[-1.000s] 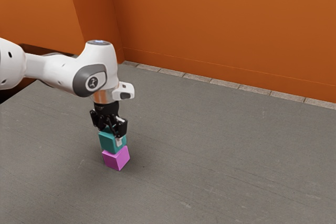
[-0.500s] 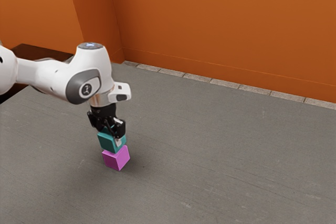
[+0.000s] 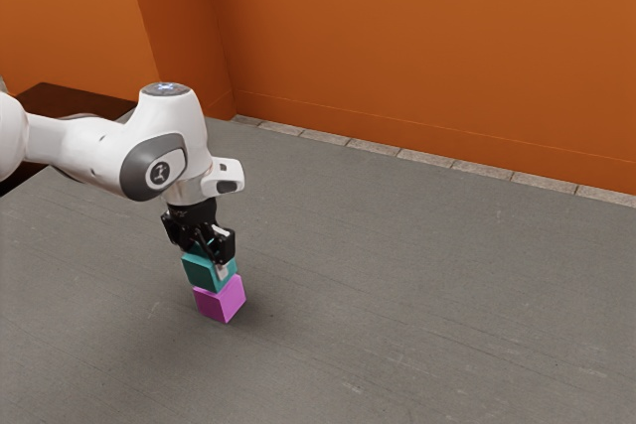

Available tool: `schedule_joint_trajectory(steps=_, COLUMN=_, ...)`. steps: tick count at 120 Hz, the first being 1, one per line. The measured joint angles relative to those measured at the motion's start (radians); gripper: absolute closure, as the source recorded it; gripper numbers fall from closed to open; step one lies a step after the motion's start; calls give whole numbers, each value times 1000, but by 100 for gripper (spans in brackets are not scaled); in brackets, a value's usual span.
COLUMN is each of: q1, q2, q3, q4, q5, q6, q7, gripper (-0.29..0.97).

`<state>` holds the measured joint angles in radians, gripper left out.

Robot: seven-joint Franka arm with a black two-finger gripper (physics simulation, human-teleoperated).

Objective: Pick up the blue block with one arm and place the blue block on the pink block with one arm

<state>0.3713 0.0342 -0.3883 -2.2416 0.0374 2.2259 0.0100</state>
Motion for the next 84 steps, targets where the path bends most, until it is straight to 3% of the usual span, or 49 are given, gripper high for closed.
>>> schedule_joint_trajectory(steps=84, q1=0, q2=22, q3=7, q4=6, q5=1, q6=34, q7=16, gripper=33)
